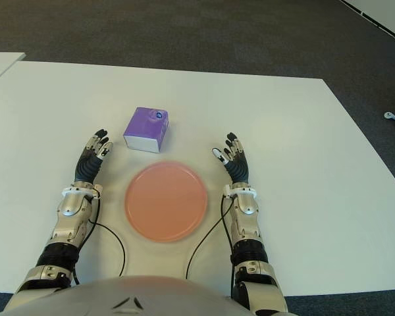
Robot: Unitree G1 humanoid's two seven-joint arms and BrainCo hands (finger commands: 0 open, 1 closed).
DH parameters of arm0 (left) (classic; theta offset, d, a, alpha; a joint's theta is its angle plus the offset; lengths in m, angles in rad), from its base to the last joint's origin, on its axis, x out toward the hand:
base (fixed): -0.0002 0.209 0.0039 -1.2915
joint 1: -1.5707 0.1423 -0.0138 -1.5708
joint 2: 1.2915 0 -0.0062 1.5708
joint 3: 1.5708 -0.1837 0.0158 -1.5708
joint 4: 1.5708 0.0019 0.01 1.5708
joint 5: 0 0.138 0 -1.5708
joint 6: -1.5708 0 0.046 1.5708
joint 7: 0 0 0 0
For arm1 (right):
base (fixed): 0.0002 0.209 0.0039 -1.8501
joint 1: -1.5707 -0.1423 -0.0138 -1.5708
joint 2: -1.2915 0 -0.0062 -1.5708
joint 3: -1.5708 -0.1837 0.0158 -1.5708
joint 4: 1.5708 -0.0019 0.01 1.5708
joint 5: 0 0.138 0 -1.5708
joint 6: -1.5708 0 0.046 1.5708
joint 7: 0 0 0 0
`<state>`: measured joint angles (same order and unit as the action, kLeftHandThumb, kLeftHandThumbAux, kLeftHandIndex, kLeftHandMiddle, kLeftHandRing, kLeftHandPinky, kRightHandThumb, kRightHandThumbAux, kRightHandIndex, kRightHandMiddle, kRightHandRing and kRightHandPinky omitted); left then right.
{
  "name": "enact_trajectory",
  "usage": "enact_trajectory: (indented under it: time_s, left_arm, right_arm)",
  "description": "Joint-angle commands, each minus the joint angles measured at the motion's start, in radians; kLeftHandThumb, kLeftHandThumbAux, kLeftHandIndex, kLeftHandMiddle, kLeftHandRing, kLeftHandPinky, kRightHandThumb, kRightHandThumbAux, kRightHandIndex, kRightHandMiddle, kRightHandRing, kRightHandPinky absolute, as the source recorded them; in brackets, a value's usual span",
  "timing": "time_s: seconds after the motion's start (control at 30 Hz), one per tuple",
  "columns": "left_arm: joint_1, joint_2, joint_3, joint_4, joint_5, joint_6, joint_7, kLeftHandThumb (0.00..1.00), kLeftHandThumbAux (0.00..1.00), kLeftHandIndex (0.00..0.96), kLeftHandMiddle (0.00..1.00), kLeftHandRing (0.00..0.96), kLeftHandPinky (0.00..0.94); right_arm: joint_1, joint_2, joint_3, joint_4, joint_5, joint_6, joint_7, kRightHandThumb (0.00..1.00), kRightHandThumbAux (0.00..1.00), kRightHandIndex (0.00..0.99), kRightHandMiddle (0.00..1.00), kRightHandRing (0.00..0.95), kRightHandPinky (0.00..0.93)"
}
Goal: Put the tissue paper into the plate.
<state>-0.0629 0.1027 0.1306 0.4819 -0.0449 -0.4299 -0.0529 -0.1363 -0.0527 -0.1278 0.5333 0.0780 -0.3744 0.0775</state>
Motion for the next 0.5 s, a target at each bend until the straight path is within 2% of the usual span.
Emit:
enact_trajectory:
  time_s: [0.03, 0.33, 0.5]
  left_arm:
    - [0.006, -0.002, -0.003, 0.01, -0.001, 0.004, -0.005, 0.0, 0.464, 0.0, 0.0, 0.0, 0.0]
    - [-0.011, 0.016, 0.012, 0.019, -0.012, 0.01, -0.013, 0.0, 0.468, 0.0, 0.0, 0.0, 0.0]
    - [-0.102, 0.096, 0.057, 0.053, -0.047, 0.05, -0.045, 0.0, 0.473, 0.0, 0.0, 0.0, 0.0]
  right_arm:
    - [0.073, 0.013, 0.0, 0.069, 0.006, 0.058, 0.001, 0.06, 0.627, 0.0, 0.02, 0.0, 0.0]
    - [0.066, 0.016, 0.0, 0.08, 0.007, 0.063, 0.0, 0.061, 0.622, 0.0, 0.017, 0.0, 0.0]
    - [0.058, 0.016, -0.002, 0.093, 0.007, 0.06, -0.001, 0.063, 0.624, 0.0, 0.018, 0.0, 0.0]
